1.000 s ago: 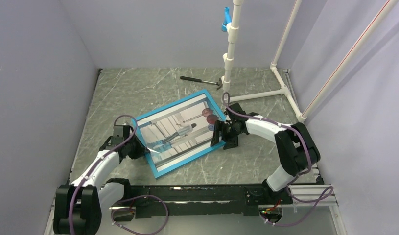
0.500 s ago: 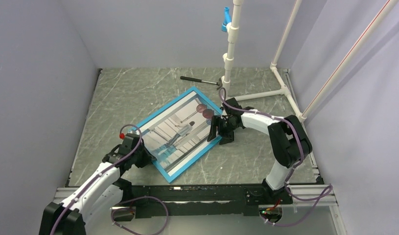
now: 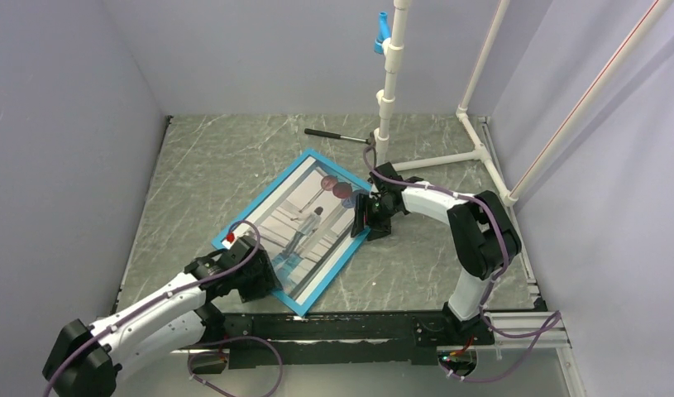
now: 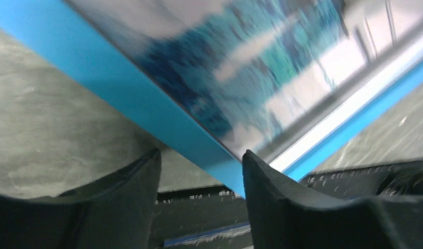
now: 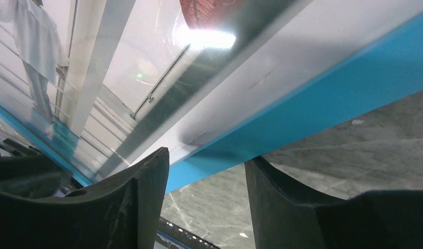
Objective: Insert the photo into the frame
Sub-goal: Adjust the photo frame at the center of the board.
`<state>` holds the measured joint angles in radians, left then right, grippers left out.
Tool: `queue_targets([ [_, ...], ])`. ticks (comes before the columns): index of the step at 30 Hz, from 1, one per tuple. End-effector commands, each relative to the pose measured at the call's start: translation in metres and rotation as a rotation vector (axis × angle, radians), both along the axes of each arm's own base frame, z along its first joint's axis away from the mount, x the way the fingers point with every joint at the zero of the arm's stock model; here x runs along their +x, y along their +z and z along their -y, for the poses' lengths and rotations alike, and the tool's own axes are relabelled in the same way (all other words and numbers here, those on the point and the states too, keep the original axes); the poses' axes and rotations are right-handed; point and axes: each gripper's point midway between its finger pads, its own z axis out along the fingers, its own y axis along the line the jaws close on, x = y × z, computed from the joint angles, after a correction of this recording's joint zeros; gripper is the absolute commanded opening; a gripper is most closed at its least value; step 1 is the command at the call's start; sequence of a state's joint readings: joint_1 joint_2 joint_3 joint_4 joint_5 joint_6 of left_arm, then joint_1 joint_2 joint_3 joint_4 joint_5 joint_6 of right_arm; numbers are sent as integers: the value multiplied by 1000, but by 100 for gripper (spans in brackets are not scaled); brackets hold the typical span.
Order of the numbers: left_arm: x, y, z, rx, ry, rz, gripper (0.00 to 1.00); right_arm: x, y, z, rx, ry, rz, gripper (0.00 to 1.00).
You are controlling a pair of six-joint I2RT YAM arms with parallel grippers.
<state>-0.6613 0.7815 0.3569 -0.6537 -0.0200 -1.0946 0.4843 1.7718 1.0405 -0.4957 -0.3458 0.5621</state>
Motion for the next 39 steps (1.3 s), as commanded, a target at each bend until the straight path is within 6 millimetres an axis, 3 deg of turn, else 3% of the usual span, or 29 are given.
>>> queue_targets([
  [1, -21, 11, 19, -15, -165, -51, 71, 17, -13, -3, -56, 4, 105, 56],
  [5, -21, 21, 26, 2, -199, -36, 85, 13, -22, -2, -139, 19, 116, 52],
  [10, -13, 53, 35, -15, -244, 40, 85, 11, -34, 3, -236, 24, 124, 44],
  [16, 4, 94, 38, -29, -252, 161, 86, 7, -33, -1, -290, 87, 151, 22],
  [24, 27, 122, 42, 18, -225, 219, 90, 8, -31, 2, -362, 210, 193, 9],
  [28, 43, 129, 48, 25, -229, 217, 93, 14, -27, 1, -376, 251, 213, 1],
  [32, 62, 128, 45, 11, -216, 214, 98, 23, -24, -5, -372, 323, 235, 0],
  [35, 79, 120, 29, 2, -177, 208, 99, 32, -22, -10, -376, 378, 255, 0],
  [39, 96, 98, -16, 48, -64, 168, 99, 46, -16, -12, -399, 436, 290, 0],
])
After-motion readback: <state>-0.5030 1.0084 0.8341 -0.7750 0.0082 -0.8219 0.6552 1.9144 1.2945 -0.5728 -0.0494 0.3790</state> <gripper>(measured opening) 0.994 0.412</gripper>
